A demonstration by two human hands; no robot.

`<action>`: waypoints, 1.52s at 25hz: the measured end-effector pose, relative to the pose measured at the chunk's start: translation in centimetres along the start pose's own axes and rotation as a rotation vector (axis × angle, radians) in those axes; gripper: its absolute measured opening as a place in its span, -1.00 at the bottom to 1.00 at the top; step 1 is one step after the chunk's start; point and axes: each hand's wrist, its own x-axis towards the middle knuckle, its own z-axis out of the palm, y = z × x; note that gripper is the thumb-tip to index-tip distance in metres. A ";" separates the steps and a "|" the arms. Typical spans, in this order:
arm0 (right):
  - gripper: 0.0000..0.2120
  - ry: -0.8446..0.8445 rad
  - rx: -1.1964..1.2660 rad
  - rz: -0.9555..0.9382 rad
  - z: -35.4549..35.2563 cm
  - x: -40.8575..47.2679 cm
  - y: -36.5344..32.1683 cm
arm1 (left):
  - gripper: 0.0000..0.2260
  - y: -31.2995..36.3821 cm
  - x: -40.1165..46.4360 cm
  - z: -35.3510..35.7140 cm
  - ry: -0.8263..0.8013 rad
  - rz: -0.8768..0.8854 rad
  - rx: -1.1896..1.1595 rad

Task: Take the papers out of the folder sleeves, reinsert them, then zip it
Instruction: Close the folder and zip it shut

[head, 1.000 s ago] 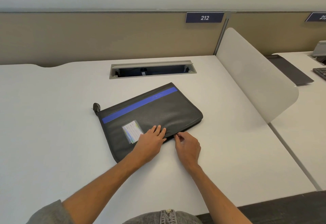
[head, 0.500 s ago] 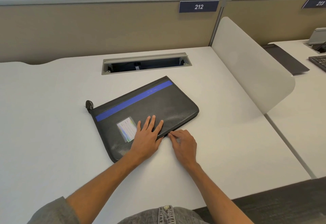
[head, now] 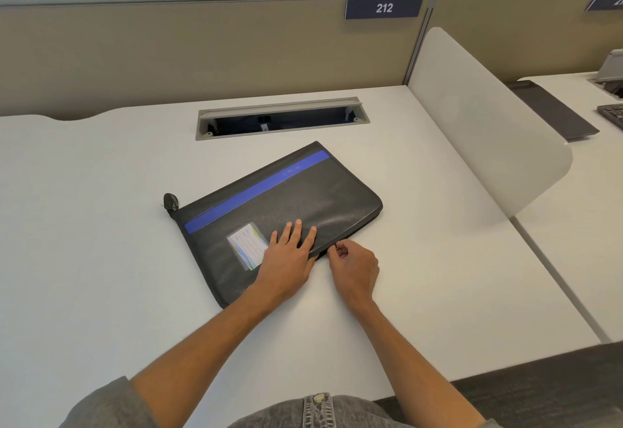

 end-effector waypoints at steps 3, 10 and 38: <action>-0.90 -0.004 0.073 -0.035 -0.2 0.0 0.5 | -0.47 0.0 0.2 -0.3 -0.049 0.001 0.050; -0.96 -0.057 0.006 -0.307 -0.2 -1.1 0.5 | -0.46 0.1 0.3 -1.0 -0.095 0.003 0.073; -0.90 0.043 0.146 0.004 0.5 0.8 0.0 | -0.46 1.9 1.7 -1.3 -0.059 -0.043 0.048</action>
